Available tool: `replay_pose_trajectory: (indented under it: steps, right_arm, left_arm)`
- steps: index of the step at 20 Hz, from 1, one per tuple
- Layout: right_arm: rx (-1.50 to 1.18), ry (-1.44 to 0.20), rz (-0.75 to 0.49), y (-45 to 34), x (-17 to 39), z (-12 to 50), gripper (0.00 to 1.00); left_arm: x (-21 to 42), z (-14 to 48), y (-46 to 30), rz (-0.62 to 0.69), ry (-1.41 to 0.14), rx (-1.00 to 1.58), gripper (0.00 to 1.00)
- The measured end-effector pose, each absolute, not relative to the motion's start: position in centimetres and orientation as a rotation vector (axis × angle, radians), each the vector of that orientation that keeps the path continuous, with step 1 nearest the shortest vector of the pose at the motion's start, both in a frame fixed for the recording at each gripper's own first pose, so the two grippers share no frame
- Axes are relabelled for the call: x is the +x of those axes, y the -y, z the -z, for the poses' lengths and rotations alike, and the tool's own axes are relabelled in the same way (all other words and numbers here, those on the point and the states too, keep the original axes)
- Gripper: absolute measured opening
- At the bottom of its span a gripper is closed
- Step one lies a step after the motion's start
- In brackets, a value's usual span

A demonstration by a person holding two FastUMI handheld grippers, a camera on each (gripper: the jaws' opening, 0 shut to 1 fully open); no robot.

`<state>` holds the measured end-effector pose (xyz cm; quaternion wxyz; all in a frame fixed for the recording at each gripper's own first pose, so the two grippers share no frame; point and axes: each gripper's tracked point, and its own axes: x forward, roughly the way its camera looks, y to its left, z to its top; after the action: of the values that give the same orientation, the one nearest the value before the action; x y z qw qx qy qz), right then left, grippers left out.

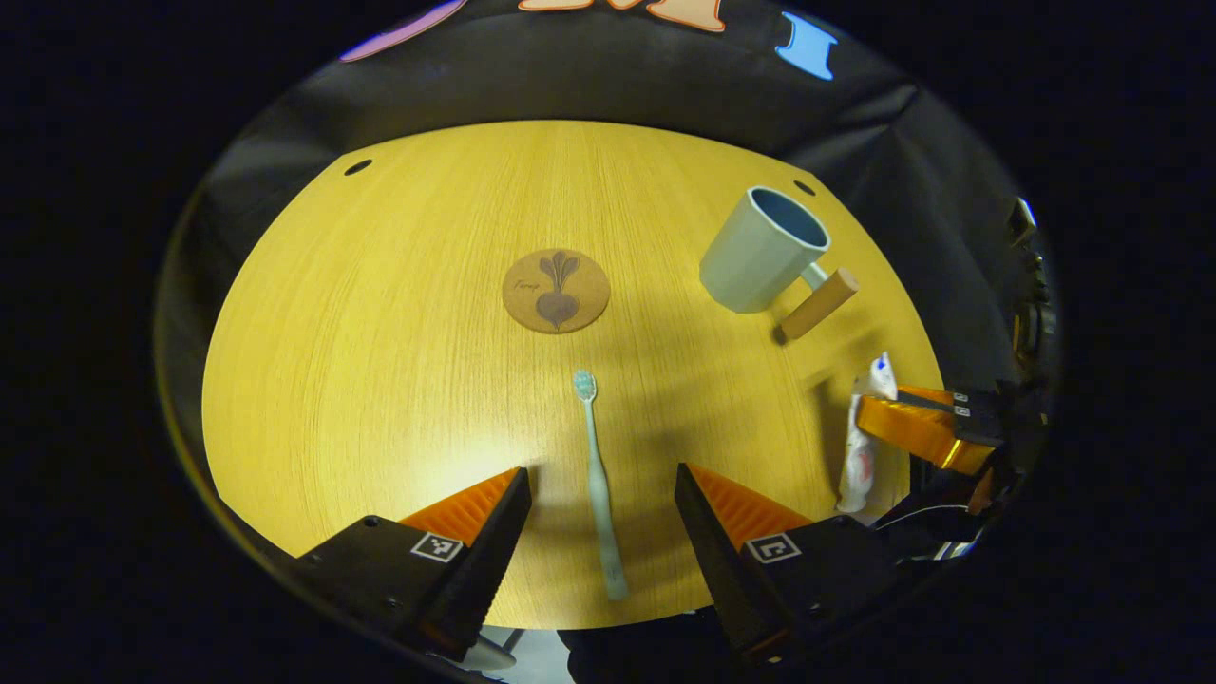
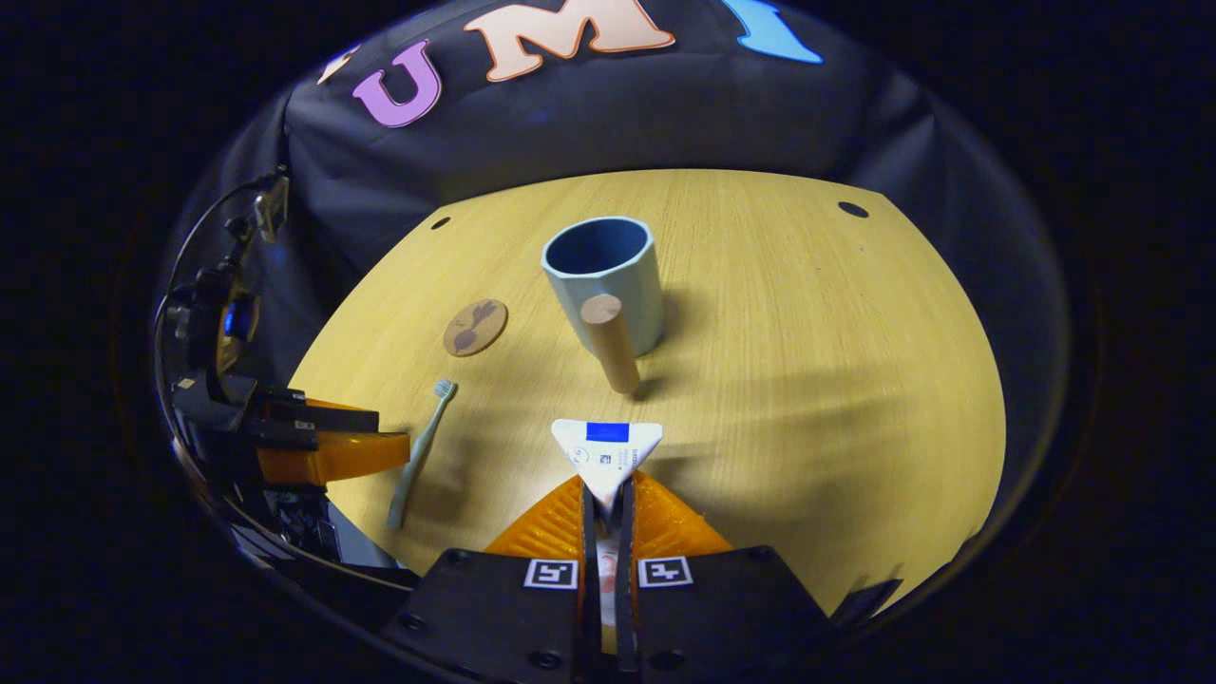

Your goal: Put the toothbrush and toothpaste on the desktop into the cup, then pick up the cup and place it on the coaster on the desktop.

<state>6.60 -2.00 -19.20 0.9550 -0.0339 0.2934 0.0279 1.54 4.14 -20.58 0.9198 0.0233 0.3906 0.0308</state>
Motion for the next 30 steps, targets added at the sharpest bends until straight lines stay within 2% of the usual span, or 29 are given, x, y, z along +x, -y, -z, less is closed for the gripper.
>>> replay_pose_trajectory:
  steps: [5, 8, 11, 13, 15, 16, 19, 20, 22, 25, 30]
  right_arm:
    - [-0.002, -0.575, 0.011, 5.8, 5.4, 17.4, 0.08]
    - [0.029, -0.559, 0.043, 7.1, 5.5, 16.1, 0.08]
    - [0.083, -0.53, 0.038, 7.3, 5.6, 14.4, 0.08]
    - [0.089, -0.516, 0.034, 7.5, 5.9, 13.8, 0.08]
    - [0.076, -0.517, 0.04, 7.8, 6.2, 13.7, 0.08]
    - [0.074, -0.519, 0.042, 8.0, 6.2, 13.7, 0.09]
    - [0.077, -0.521, 0.046, 8.3, 6.0, 13.8, 0.08]
    - [0.076, -0.521, 0.048, 8.4, 6.0, 13.8, 0.08]
    - [0.075, -0.517, 0.051, 8.3, 6.2, 13.9, 0.08]
    - [0.09, -0.498, 0.039, 7.9, 6.4, 13.0, 0.08]
    - [0.103, -0.395, 0.025, 7.1, 8.0, 10.0, 0.09]
  left_arm:
    - [2.0, 21.7, -4.5, -0.096, -0.891, 0.053, 0.88]
    - [2.5, 22.2, -4.3, -0.108, -0.917, 0.074, 0.78]
    - [2.5, 22.6, -3.9, -0.107, -0.949, 0.076, 0.78]
    - [2.8, 22.8, -4.1, -0.108, -0.95, 0.098, 0.72]
    - [2.6, 22.9, -4.1, -0.116, -0.962, 0.106, 0.58]
    - [2.5, 23.0, -4.3, -0.118, -0.968, 0.113, 0.46]
    - [2.3, 23.1, -4.7, -0.126, -0.983, 0.129, 0.39]
    - [2.4, 23.1, -4.9, -0.132, -0.986, 0.14, 0.33]
    - [2.3, 23.1, -5.1, -0.135, -1.025, 0.166, 0.1]
    - [2.3, 23.0, -5.2, -0.143, -1.031, 0.165, 0.01]
    - [2.3, 22.8, -5.3, -0.173, -0.92, 0.043, 0.0]
